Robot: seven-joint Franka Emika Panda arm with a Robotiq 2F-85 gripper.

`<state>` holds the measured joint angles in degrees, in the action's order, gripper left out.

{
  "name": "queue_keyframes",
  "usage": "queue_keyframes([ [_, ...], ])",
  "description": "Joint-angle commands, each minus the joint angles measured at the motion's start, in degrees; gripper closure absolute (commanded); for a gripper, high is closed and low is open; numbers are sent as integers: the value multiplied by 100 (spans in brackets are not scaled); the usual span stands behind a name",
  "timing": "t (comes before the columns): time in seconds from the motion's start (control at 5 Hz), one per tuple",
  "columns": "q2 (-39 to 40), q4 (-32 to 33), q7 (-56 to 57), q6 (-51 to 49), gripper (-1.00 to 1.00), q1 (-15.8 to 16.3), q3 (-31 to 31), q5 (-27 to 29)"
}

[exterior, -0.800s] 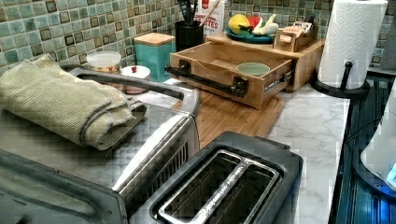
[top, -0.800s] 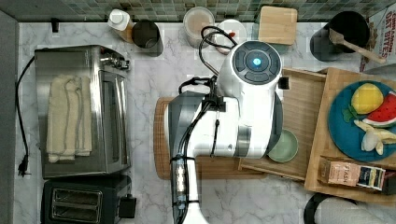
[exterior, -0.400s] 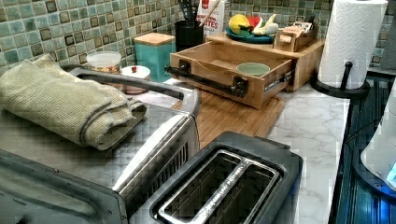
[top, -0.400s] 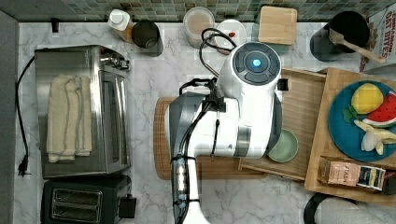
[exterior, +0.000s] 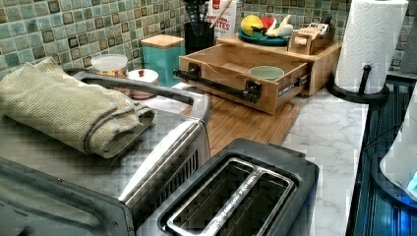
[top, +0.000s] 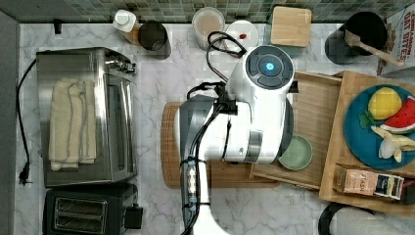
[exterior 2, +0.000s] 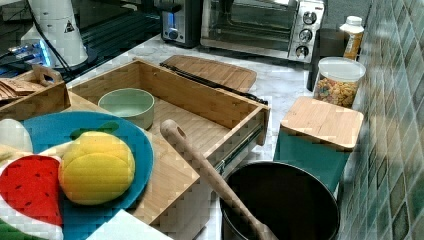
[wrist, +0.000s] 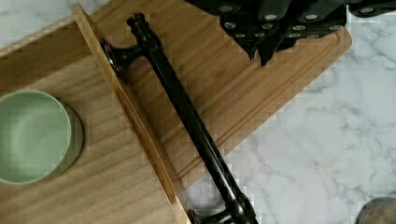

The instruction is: Close the drawer.

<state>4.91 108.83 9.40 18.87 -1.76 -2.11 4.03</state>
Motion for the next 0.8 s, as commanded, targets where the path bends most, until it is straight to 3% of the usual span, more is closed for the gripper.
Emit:
queue_keyframes([
  [0.2,135,600,28,1439,100,456,382,-57],
  [0.4,272,816,256,2091,100,469,468,-434],
  [0.6,702,407,575,1624,100,348,420,-427],
  [0.8,785,538,863,1908,100,448,268,-956],
])
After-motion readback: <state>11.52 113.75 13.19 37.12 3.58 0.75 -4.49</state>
